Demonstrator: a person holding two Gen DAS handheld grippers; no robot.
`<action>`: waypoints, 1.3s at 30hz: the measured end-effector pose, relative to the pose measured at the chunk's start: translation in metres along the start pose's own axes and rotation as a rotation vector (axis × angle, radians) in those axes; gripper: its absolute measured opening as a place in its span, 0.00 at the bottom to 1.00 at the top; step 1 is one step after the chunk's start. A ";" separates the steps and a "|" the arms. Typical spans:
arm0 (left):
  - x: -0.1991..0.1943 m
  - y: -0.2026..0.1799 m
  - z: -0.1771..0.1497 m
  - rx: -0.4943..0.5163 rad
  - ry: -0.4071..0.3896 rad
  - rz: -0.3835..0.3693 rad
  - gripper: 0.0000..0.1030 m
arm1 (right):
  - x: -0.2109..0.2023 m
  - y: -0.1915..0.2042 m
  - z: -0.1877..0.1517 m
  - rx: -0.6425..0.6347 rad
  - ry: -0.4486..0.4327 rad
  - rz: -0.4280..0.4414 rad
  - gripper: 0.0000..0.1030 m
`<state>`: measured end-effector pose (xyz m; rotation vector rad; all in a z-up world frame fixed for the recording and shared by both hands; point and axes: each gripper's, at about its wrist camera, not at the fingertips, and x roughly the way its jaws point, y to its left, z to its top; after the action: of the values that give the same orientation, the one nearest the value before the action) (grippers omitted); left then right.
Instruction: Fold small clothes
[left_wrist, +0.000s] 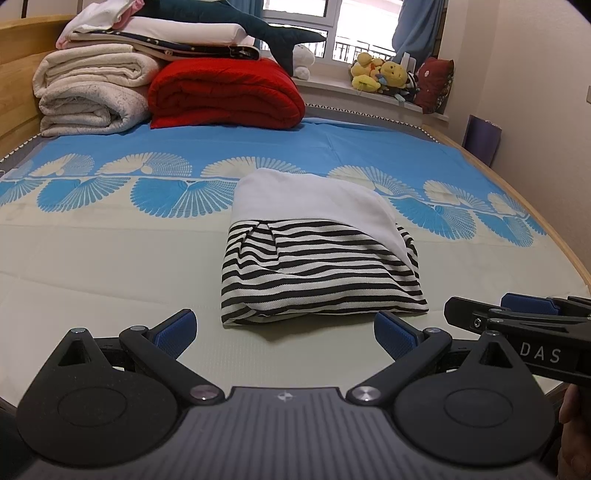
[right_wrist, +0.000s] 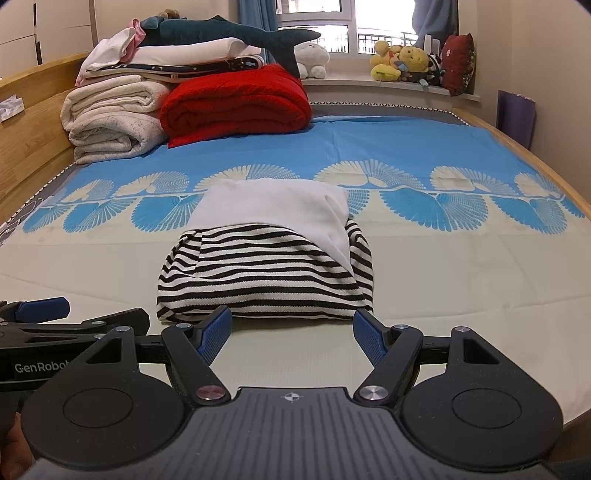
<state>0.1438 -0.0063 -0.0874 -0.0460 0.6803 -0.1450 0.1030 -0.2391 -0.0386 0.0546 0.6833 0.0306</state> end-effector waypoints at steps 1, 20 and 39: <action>0.000 0.000 0.000 -0.001 0.000 -0.001 0.99 | 0.000 0.000 0.000 -0.001 0.001 0.000 0.72; 0.000 0.001 0.000 0.001 0.001 -0.001 0.99 | 0.001 0.002 -0.001 0.001 0.004 -0.003 0.72; 0.000 0.000 0.000 0.001 0.003 0.000 0.99 | 0.002 0.002 -0.005 0.003 0.012 -0.003 0.72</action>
<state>0.1439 -0.0062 -0.0878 -0.0451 0.6835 -0.1451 0.1015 -0.2372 -0.0433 0.0558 0.6950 0.0269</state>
